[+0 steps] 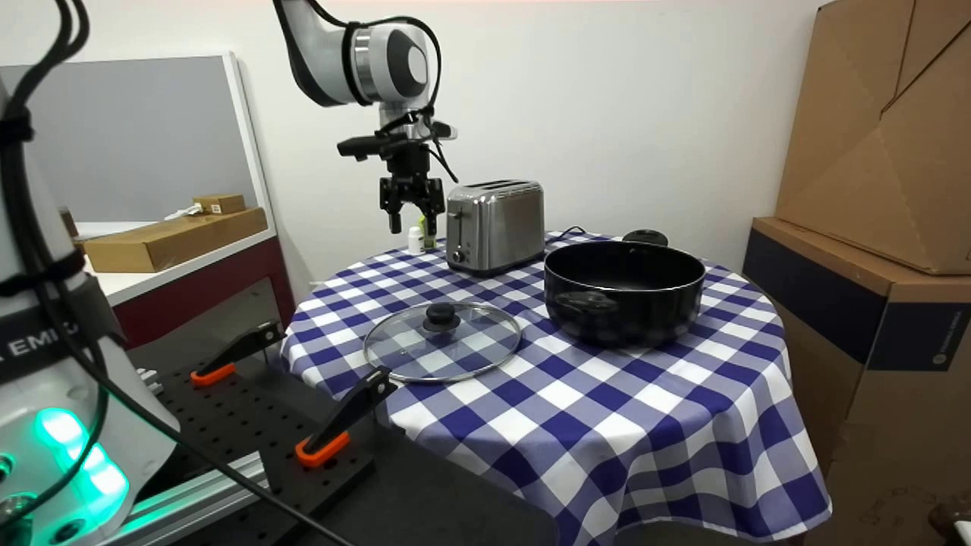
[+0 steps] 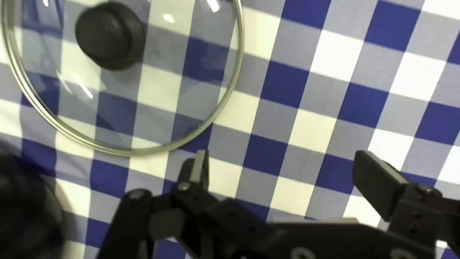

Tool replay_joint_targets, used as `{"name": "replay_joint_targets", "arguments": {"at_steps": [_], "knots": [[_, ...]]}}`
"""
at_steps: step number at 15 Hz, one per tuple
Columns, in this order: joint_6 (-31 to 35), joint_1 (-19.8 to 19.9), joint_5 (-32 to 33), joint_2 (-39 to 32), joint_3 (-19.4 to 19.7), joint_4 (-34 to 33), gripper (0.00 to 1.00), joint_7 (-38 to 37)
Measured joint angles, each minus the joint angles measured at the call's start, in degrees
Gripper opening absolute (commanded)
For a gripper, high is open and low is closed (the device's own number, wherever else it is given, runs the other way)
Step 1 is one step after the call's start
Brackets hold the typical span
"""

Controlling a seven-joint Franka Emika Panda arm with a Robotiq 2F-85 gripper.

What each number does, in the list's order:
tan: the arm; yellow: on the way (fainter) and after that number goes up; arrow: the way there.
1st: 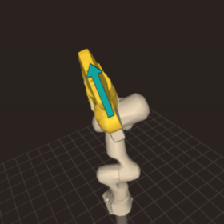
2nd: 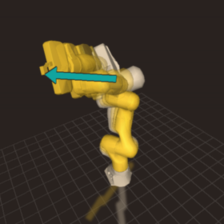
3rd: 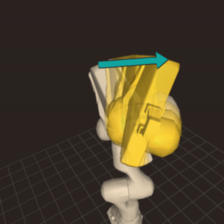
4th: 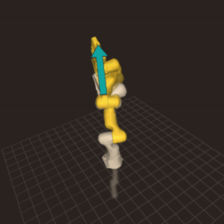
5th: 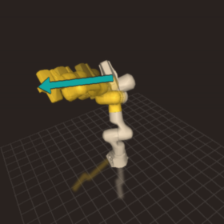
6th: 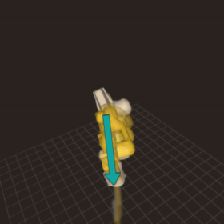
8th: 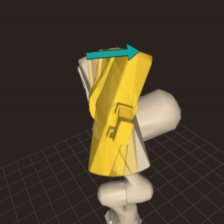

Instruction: Press the button on the toaster

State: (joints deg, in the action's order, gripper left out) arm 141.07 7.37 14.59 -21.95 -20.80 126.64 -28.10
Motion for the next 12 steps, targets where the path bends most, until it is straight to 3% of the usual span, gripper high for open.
{"name": "replay_joint_targets", "arguments": {"at_steps": [3, 6, 9, 12], "knots": [[-10.0, -7.6, -8.3, 10.2, 3.5, 3.9, 1.00, -0.7], [-17.4, -13.0, -10.0, 20.4, 4.8, 7.9, 1.00, -2.3], [-24.8, -16.1, -10.3, 30.2, 4.7, 11.6, 1.00, -2.4], [-27.2, -17.3, -10.8, 36.0, 4.7, 14.0, 1.00, -2.4]]}}
